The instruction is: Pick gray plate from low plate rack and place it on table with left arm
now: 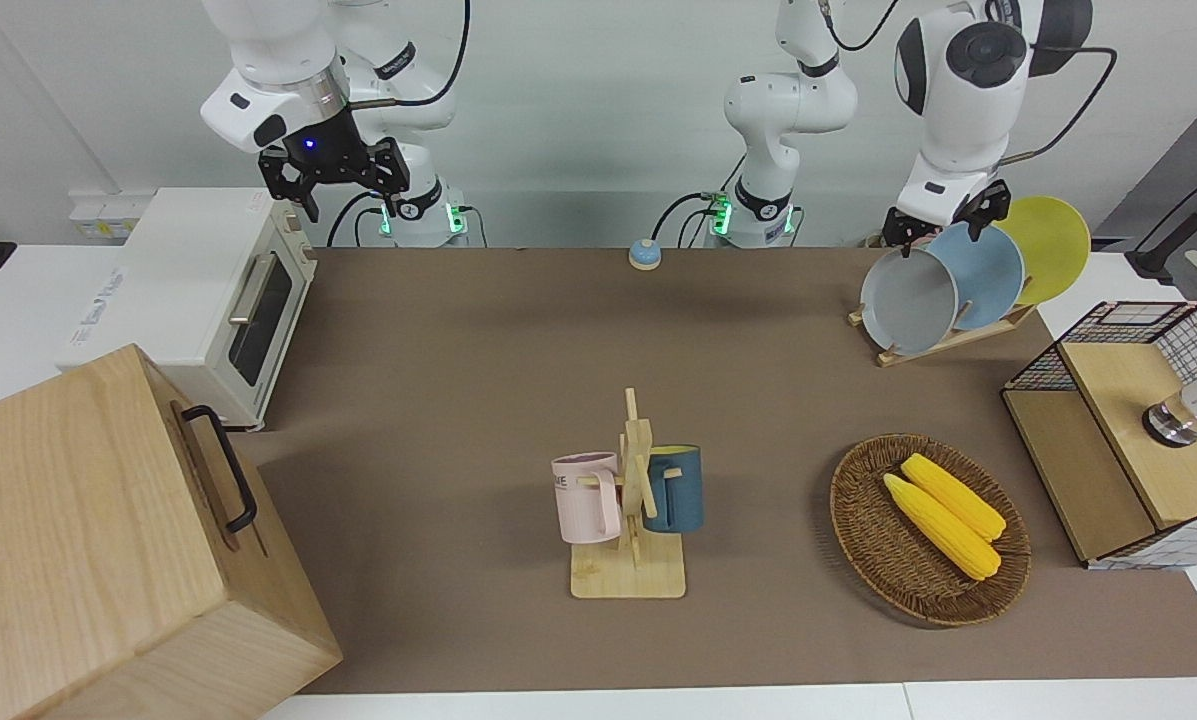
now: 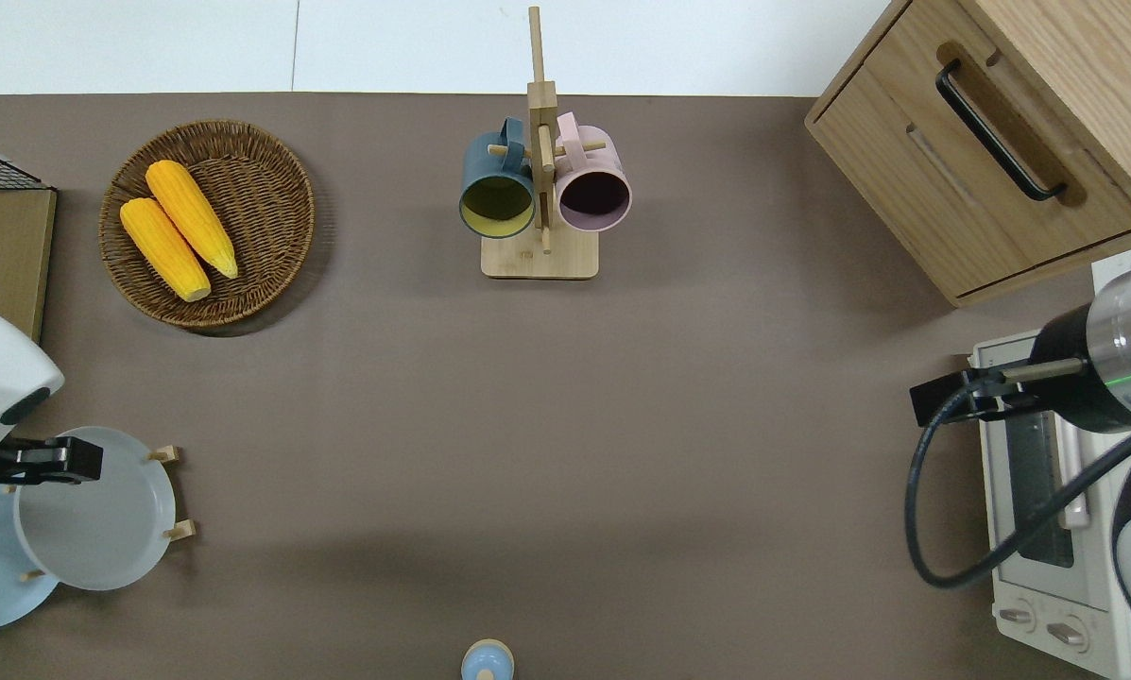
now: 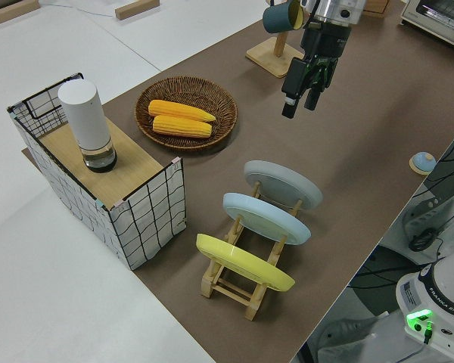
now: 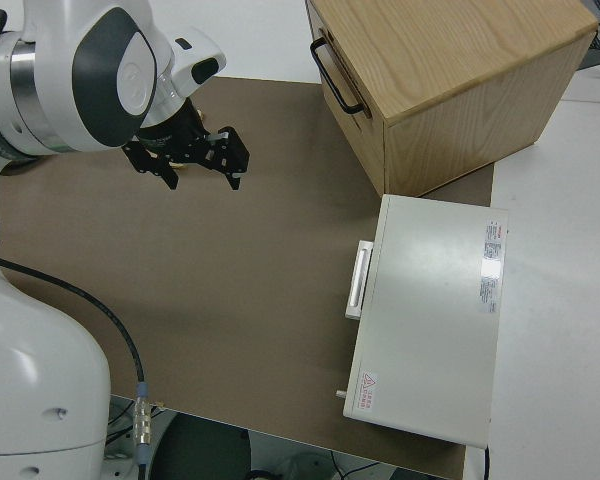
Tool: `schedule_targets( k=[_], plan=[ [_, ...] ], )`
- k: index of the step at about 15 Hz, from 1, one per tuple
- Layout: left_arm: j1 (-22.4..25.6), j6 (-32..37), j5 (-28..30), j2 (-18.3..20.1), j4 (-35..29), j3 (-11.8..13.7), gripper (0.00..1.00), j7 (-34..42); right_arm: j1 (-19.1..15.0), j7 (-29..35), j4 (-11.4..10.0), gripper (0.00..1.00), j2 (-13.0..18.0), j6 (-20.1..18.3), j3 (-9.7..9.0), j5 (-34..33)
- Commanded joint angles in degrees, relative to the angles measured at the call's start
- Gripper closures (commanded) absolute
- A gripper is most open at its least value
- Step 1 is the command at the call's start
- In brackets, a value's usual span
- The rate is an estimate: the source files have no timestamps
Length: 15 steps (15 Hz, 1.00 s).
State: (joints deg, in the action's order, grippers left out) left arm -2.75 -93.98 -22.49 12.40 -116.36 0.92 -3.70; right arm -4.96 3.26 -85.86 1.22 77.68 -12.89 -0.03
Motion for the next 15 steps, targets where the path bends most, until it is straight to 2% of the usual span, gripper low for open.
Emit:
schedule_targets(
  k=[1, 4, 6, 9, 10, 13, 14, 15],
  plan=[
    [0.2, -5.2, -4.7, 2.8, -7.8, 2.1, 0.01, 0.1, -0.8, -0.2, 0.3, 0.013, 0.3, -0.9, -0.38, 0.2],
    [-0.4, -6.7, -5.1, 1.8, -9.3, 7.2, 0.01, 0.1, -0.8, -0.2, 0.3, 0.011, 0.3, -0.9, -0.38, 0.2],
    [-0.7, -6.8, -5.1, -0.1, -9.7, 8.8, 0.01, -0.4, -0.8, -0.2, 0.3, 0.013, 0.3, -0.9, -0.38, 0.2],
    [-0.7, -6.8, -4.9, -1.1, -10.8, 9.1, 0.04, -1.0, -0.8, -0.2, 0.3, 0.011, 0.3, -0.9, -0.38, 0.2],
    [-0.7, -6.9, -4.8, -1.8, -10.9, 9.2, 0.13, -1.8, -0.8, -0.2, 0.3, 0.013, 0.3, -0.9, -0.38, 0.2],
    [-0.5, -7.4, -4.4, -2.6, -11.0, 9.2, 0.54, -3.9, -0.8, -0.2, 0.3, 0.011, 0.3, -0.9, -0.38, 0.2],
    [-0.5, -7.3, -4.4, -2.5, -10.9, 9.2, 0.64, -3.9, -0.8, -0.2, 0.3, 0.013, 0.3, -0.9, -0.38, 0.2],
    [-0.6, -7.2, -4.4, -2.5, -10.7, 9.2, 0.65, -3.9, -0.8, -0.2, 0.3, 0.011, 0.3, -0.9, -0.38, 0.2]
  ],
)
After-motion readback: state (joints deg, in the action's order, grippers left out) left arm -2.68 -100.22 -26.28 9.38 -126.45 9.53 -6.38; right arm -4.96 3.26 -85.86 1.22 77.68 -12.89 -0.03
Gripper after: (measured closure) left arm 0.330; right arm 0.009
